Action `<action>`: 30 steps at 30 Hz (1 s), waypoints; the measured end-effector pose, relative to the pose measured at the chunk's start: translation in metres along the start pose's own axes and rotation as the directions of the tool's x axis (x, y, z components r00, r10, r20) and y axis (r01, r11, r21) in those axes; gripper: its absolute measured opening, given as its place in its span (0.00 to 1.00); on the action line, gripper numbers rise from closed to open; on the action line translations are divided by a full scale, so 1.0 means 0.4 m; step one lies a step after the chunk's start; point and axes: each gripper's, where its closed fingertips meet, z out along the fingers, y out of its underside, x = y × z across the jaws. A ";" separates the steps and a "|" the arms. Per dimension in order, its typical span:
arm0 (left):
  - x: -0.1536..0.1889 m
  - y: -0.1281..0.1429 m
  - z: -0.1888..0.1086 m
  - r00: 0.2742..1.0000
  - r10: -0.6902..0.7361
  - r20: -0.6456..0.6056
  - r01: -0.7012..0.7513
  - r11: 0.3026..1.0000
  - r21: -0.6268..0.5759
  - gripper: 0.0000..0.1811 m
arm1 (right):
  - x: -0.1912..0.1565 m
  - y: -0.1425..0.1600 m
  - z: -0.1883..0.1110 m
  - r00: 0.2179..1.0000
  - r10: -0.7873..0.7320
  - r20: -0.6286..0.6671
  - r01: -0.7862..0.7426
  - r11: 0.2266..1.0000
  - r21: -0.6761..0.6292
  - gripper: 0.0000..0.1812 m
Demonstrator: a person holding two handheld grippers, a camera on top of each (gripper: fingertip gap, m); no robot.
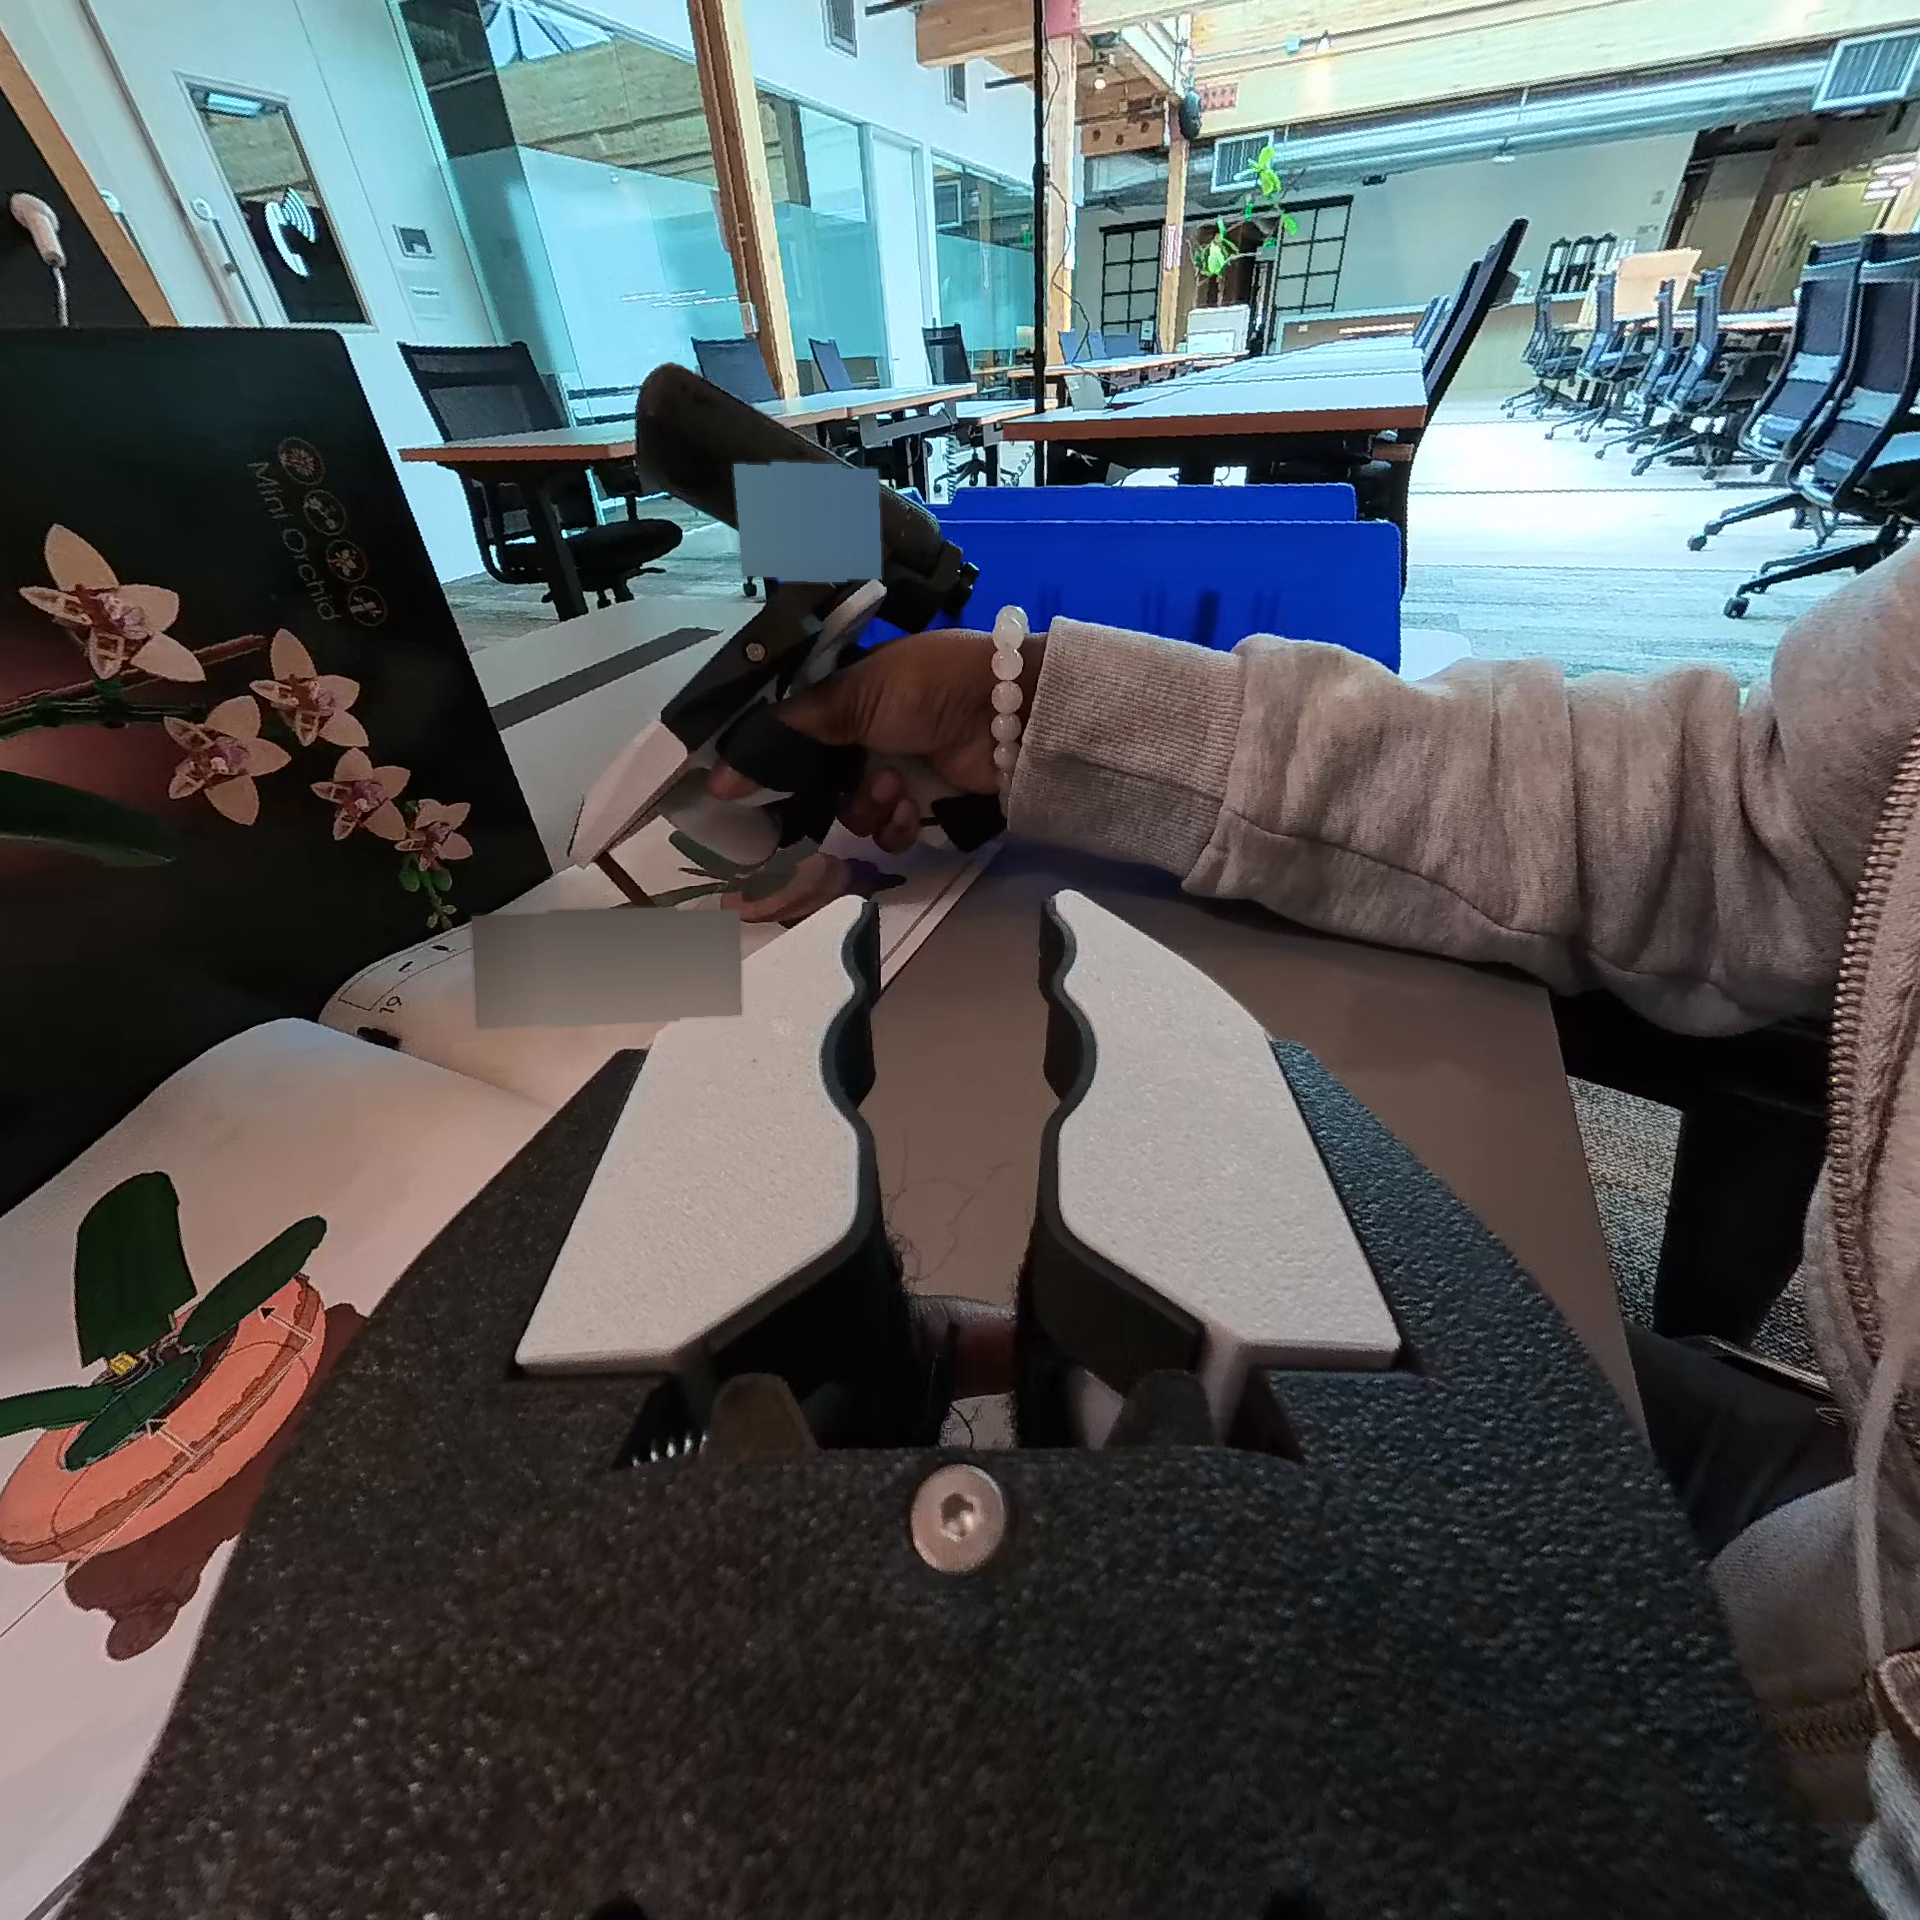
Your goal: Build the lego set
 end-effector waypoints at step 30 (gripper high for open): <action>-0.001 0.000 -0.001 1.000 -0.001 0.001 0.001 1.000 0.000 0.16 | 0.018 -0.004 -0.006 1.000 0.000 -0.022 0.001 1.000 0.027 0.02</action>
